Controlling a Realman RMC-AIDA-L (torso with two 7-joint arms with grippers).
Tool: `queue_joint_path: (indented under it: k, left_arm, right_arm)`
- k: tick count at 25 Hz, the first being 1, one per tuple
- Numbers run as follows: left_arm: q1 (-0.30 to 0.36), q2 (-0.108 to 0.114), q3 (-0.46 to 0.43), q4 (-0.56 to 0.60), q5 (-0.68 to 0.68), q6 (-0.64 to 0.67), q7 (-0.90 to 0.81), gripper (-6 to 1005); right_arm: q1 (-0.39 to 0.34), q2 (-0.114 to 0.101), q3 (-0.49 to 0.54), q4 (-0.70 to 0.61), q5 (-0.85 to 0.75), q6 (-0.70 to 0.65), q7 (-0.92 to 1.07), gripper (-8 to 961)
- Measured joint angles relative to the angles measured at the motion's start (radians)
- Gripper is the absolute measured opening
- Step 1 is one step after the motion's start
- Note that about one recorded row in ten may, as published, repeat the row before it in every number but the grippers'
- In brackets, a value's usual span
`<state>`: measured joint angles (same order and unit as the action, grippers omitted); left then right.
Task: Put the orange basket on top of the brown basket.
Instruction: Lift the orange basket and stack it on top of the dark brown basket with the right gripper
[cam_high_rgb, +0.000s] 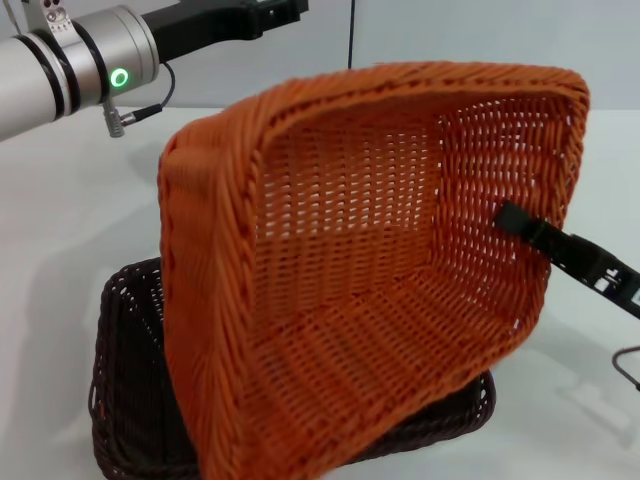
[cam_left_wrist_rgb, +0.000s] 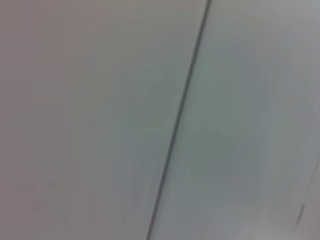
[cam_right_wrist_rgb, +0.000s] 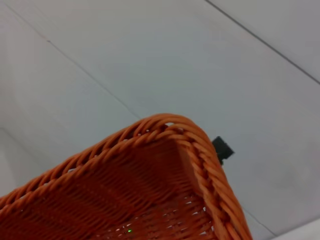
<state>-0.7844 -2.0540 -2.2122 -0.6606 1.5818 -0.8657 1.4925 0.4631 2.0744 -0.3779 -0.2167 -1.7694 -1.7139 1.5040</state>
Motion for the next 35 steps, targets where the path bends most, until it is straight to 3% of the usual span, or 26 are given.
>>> queue_joint_path:
  k: [9,28,33,35]
  left_arm:
    - [-0.026,-0.001,0.0,0.039,0.0,0.051,0.013,829]
    - [-0.016,-0.002,0.0,0.052,0.0,0.048,0.023,829]
    - [-0.015,-0.001,0.0,0.059,-0.002,0.046,0.023,829]
    - [-0.015,-0.001,0.0,0.061,-0.003,0.047,0.024,829]
  right_arm:
    - [-0.054,0.003,0.0,0.065,0.001,-0.048,-0.07,125]
    - [-0.041,-0.003,-0.03,0.098,-0.083,-0.038,-0.074,131]
    - [-0.039,-0.004,-0.038,0.088,-0.094,-0.037,-0.065,322]
    - [-0.041,-0.005,-0.04,0.074,-0.098,-0.038,-0.057,451]
